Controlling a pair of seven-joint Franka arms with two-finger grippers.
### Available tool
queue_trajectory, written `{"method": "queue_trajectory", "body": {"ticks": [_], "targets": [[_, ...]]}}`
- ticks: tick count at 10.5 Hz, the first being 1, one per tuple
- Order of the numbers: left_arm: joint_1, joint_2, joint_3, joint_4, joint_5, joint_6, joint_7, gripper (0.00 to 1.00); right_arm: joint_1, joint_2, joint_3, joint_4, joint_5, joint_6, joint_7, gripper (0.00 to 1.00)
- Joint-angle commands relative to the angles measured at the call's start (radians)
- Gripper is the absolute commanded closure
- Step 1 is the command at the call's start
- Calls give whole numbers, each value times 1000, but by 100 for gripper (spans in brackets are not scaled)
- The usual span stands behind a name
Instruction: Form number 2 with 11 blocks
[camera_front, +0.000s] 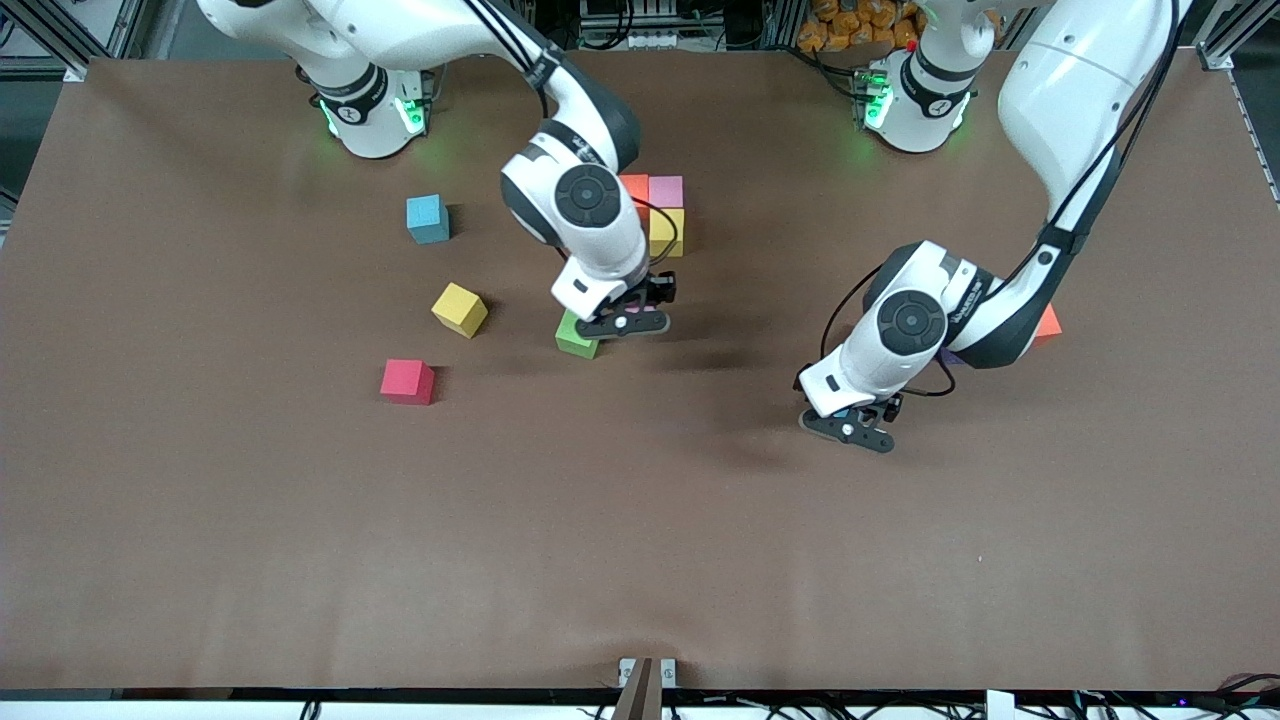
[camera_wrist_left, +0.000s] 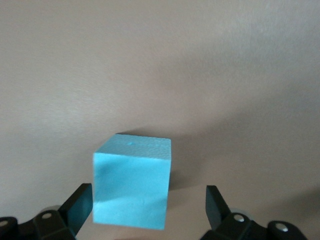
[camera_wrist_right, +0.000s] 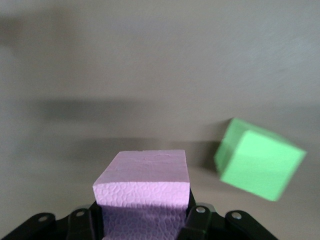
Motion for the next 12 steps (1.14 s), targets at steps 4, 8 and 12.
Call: {"method": "queue_trajectory", "body": {"ticks": [4, 8, 12], "targets": [[6, 27, -3, 27, 59, -7, 25, 0, 102, 52, -12, -48, -21, 65, 79, 100], [20, 44, -3, 28, 59, -5, 39, 0, 137, 33, -10, -97, -21, 120, 103, 100], [20, 56, -3, 39, 59, -5, 38, 0, 148, -39, -10, -191, -24, 139, 108, 100]]}}
